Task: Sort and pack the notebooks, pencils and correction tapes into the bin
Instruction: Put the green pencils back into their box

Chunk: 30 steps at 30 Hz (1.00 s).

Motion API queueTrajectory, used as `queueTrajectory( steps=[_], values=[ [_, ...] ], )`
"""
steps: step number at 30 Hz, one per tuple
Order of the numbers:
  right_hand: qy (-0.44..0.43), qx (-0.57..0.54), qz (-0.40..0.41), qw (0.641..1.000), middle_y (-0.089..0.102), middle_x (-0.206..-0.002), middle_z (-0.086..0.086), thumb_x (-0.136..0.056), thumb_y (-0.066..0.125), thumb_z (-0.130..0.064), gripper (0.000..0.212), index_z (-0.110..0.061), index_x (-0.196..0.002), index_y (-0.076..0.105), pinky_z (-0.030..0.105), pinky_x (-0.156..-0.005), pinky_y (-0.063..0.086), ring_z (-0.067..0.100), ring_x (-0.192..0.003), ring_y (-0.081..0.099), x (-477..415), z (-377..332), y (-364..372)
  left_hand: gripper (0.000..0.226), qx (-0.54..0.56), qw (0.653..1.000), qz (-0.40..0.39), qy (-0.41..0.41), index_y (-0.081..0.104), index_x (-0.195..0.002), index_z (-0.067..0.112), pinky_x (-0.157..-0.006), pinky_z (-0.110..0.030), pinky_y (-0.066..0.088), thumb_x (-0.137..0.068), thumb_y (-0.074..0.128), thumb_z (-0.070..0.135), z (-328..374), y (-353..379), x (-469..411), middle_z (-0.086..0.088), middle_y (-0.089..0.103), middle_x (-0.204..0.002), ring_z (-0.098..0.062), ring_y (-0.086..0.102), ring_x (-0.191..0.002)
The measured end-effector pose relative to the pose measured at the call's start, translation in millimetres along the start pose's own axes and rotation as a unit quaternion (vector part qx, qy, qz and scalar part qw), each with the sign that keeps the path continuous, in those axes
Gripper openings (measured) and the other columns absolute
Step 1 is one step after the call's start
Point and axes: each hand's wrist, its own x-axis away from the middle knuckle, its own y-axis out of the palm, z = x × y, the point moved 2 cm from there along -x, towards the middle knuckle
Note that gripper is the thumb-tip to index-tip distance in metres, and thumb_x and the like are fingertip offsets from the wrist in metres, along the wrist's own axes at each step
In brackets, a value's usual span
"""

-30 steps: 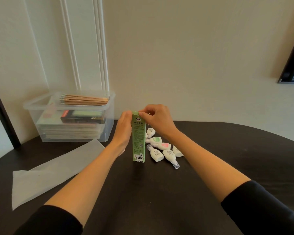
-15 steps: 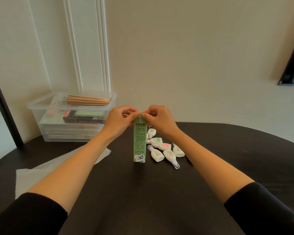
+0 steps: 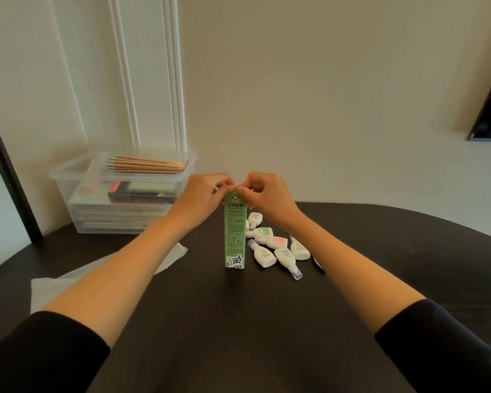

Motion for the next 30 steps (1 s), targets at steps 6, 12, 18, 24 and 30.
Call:
queueTrajectory(
  steps=[6,12,18,24,30],
  values=[
    [-0.053,0.042,-0.002,0.998,0.069,-0.082,0.013,-0.09,0.057,-0.011,0.017,0.004,-0.085,0.065,0.024,-0.066,0.045,0.008,-0.061,0.052,6.5,3.8,-1.5,0.019,-0.084,0.992,-0.045,0.085,0.067,-0.103,-0.002,-0.081,-0.035,0.048,-0.09,0.054,0.003,-4.0,-2.4,5.1,-0.019,0.068,-0.095,-0.028,0.063,-0.088],
    [-0.062,0.044,-0.009,0.997,0.07,-0.103,0.009,-0.087,0.06,-0.006,0.013,0.002,-0.095,0.068,0.028,-0.076,0.052,0.014,-0.076,0.059,7.2,10.1,-2.7,0.014,-0.024,0.999,-0.021,0.016,0.067,-0.096,-0.003,-0.072,-0.014,0.041,-0.084,0.062,0.003,-1.9,2.5,5.2,-0.015,0.069,-0.093,-0.023,0.063,-0.083],
    [-0.043,0.077,0.012,0.996,0.071,-0.085,0.011,-0.083,0.065,-0.007,0.01,0.001,-0.085,0.07,0.025,-0.067,0.049,0.018,-0.067,0.061,-0.9,9.5,-8.3,0.03,0.087,0.988,-0.014,-0.125,0.055,-0.112,0.007,-0.067,-0.015,0.044,-0.083,0.063,0.001,-2.4,19.9,4.7,-0.003,0.059,-0.093,-0.015,0.06,-0.081],
    [0.012,0.096,0.058,0.994,0.07,-0.081,0.011,-0.083,0.065,-0.011,0.014,-0.008,-0.071,0.057,0.035,-0.066,0.052,0.024,-0.071,0.065,1.6,18.9,-19.0,0.047,0.12,0.967,-0.086,-0.208,0.043,-0.126,0.012,-0.08,-0.021,0.046,-0.084,0.063,0.008,-12.7,44.0,16.1,-0.008,0.06,-0.11,-0.016,0.058,-0.099],
    [0.108,-0.012,0.146,0.983,0.065,-0.076,0.011,-0.086,0.061,-0.004,0.026,-0.012,-0.065,0.048,0.04,-0.067,0.057,0.023,-0.067,0.067,7.3,36.4,-46.4,0.063,0.055,0.958,-0.175,-0.22,0.033,-0.136,0.019,-0.084,-0.021,0.032,-0.084,0.066,0.028,-17.8,70.6,30.4,-0.004,0.05,-0.131,-0.015,0.047,-0.119]
  ],
)
